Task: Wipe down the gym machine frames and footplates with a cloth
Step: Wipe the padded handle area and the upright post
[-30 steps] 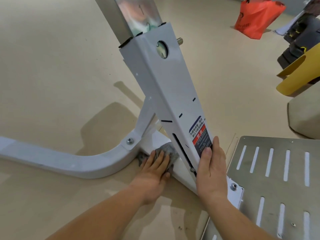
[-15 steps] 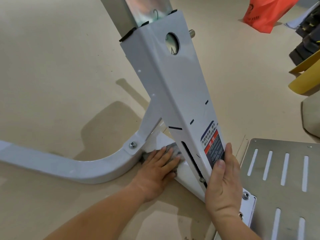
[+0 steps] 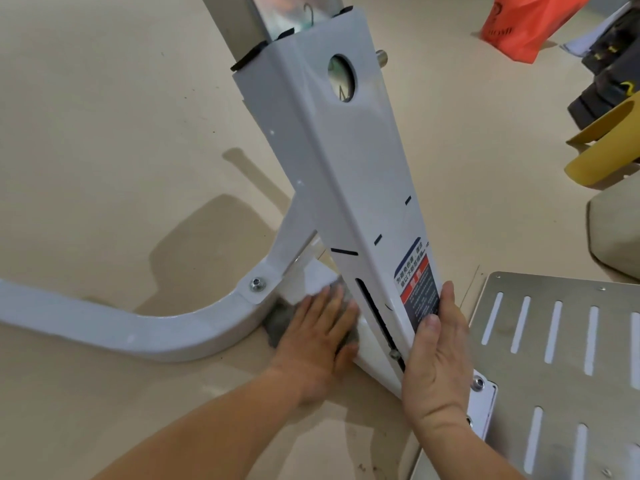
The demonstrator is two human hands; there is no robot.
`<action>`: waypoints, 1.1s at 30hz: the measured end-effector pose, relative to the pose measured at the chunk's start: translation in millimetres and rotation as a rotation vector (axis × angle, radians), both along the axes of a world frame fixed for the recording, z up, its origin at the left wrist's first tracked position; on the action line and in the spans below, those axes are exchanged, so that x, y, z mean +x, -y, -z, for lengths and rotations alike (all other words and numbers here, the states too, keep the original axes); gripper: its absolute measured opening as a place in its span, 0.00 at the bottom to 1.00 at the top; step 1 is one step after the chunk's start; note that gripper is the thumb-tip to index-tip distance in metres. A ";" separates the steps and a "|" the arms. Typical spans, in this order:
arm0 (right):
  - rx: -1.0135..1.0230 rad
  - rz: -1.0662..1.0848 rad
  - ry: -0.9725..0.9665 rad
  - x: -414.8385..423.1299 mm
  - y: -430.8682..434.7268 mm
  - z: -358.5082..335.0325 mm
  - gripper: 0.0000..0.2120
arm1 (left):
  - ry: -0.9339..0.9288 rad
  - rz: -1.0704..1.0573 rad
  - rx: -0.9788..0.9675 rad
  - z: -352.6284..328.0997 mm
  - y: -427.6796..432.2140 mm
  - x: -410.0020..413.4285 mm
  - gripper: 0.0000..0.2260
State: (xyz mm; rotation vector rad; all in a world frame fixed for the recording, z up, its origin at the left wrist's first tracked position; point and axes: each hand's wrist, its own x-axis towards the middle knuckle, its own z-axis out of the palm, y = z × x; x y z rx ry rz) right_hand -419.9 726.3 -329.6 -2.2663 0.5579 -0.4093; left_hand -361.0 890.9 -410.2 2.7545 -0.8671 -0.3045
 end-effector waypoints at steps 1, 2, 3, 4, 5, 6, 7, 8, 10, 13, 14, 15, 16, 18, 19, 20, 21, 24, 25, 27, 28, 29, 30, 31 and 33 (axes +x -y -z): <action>0.000 -0.006 -0.008 -0.3 0.3 -0.5 0.34 | -0.008 0.092 -0.013 3.9 -2.9 -8.3 0.28; -0.003 -0.014 -0.013 -0.4 1.0 -1.0 0.34 | 0.002 0.181 -0.018 6.1 -8.1 -7.1 0.28; -0.005 -0.017 -0.017 -0.2 1.6 -0.9 0.34 | 0.024 0.259 -0.002 8.4 -14.2 2.1 0.28; -0.005 -0.018 -0.021 -0.3 2.3 -0.7 0.34 | 0.047 0.309 0.024 8.3 -19.7 13.5 0.27; -0.001 -0.018 -0.025 -1.1 2.3 -0.6 0.34 | 0.056 0.306 0.039 7.4 -25.4 24.3 0.26; 0.004 -0.017 -0.026 -2.2 1.8 -0.4 0.34 | 0.051 0.245 0.037 5.1 -30.3 33.4 0.26; 0.006 -0.018 -0.023 -3.0 1.5 -0.7 0.33 | 0.036 0.145 0.034 2.8 -33.1 38.4 0.26; 0.006 -0.019 -0.019 -3.2 1.4 -1.3 0.33 | 0.021 0.038 0.026 1.1 -31.4 38.4 0.27; 0.009 -0.020 -0.014 -2.7 0.8 -2.0 0.33 | 0.018 -0.093 -0.008 5.6 -16.7 20.3 0.27; 0.023 -0.013 -0.012 -1.9 0.0 -2.1 0.33 | 0.052 0.084 -0.122 16.4 13.6 -29.6 0.28; 0.018 -0.014 -0.016 -1.8 0.1 -1.9 0.34 | 0.040 0.210 -0.161 17.5 17.7 -41.6 0.27; 0.014 -0.017 -0.020 -1.7 0.2 -1.8 0.34 | 0.028 0.326 -0.172 16.6 16.6 -46.3 0.25; 0.014 -0.021 -0.022 -2.1 0.9 -1.6 0.34 | 0.035 0.417 -0.154 13.8 13.2 -42.9 0.24; 0.034 -0.028 -0.024 -2.6 3.3 -1.4 0.35 | 0.106 0.422 -0.076 13.1 5.1 -21.7 0.25; 0.046 -0.031 -0.026 -3.0 3.2 -1.0 0.35 | 0.104 0.320 -0.039 16.3 -1.1 -9.2 0.27; 0.048 -0.034 -0.024 -3.8 3.0 -0.7 0.35 | 0.083 0.157 -0.065 18.0 -8.4 1.4 0.29; 0.041 -0.035 -0.015 -4.2 2.9 -0.4 0.35 | 0.084 0.017 -0.104 18.7 -13.4 7.1 0.29; 0.021 -0.017 0.008 -2.6 0.9 1.1 0.35 | 0.113 -0.051 -0.227 18.9 -11.4 -19.9 0.26; 0.017 -0.012 0.009 -2.2 0.3 1.5 0.34 | 0.083 -0.009 -0.274 19.0 -6.3 -41.6 0.26; 0.008 -0.004 0.009 -1.5 -0.4 0.9 0.34 | 0.070 0.081 -0.378 21.3 -1.9 -82.9 0.24; 0.004 -0.006 0.010 -1.3 -0.5 0.9 0.34 | 0.064 0.104 -0.414 20.9 -3.4 -96.7 0.23; 0.000 -0.009 0.012 -0.7 -0.6 1.3 0.35 | 0.060 0.080 -0.454 24.1 -5.0 -103.9 0.23; -0.008 -0.012 0.013 -0.7 0.1 1.8 0.35 | 0.013 -0.056 -0.520 26.7 -6.1 -106.7 0.23; -0.015 -0.014 0.013 -0.9 0.8 2.5 0.35 | -0.073 -0.293 -0.594 23.0 -8.0 -106.9 0.23; -0.018 -0.014 0.018 -1.7 0.9 3.2 0.34 | -0.205 -0.831 -0.700 8.4 -10.8 -92.3 0.22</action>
